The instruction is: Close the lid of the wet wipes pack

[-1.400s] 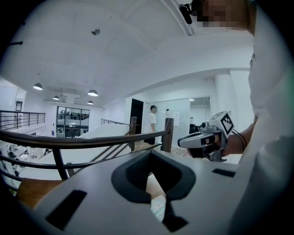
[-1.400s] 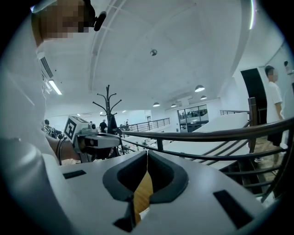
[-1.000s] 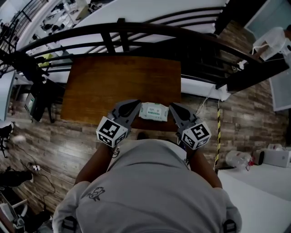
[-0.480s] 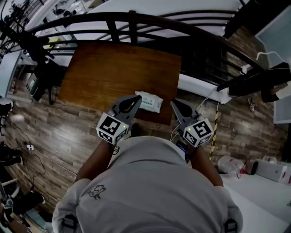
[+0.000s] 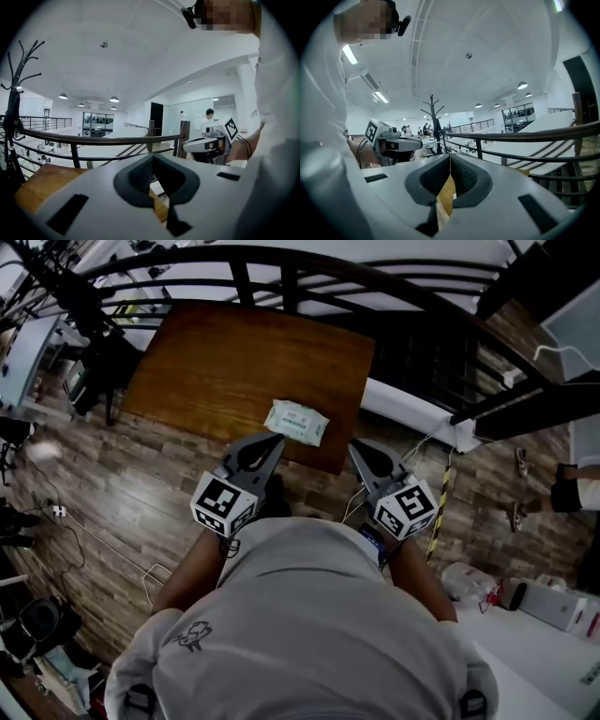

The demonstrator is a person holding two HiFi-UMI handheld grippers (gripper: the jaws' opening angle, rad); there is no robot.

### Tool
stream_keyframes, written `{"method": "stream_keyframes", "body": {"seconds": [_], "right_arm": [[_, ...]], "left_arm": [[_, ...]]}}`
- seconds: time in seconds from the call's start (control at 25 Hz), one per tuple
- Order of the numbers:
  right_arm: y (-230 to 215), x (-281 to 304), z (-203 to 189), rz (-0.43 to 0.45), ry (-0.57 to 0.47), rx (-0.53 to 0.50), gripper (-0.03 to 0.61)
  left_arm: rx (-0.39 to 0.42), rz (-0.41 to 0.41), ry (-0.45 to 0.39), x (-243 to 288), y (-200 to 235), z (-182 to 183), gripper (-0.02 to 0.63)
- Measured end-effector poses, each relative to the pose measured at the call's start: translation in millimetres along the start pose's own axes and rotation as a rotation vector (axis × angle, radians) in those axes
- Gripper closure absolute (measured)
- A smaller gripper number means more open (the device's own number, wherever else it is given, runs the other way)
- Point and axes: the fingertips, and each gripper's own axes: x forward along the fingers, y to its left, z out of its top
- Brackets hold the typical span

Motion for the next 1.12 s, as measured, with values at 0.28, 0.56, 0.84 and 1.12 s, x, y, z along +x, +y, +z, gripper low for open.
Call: {"method": "stream_keyframes", "body": {"seconds": [0.28,0.56,0.84,1.12], "right_arm": [[6,-31,-17,0.022,0.0,0.027,0.543],[29,-44,-26,0.035,-0.009,0.028,0.543],[56,-41,-20,0.02,-0.018,0.017,0.543],[96,-43,-18,-0.012,-0.016,-0.004,0.543]], "left_arm": [[-0.012,0.062,0.012,-21,-26,-11,0.604],[0.0,0.086,0.018,-52,-41,-13,0.604],[0.002,0.066,0.009,-78,-42,-15,0.604],[0.019,0.049,-0.011,-129,-38,-14,0.604]]}}
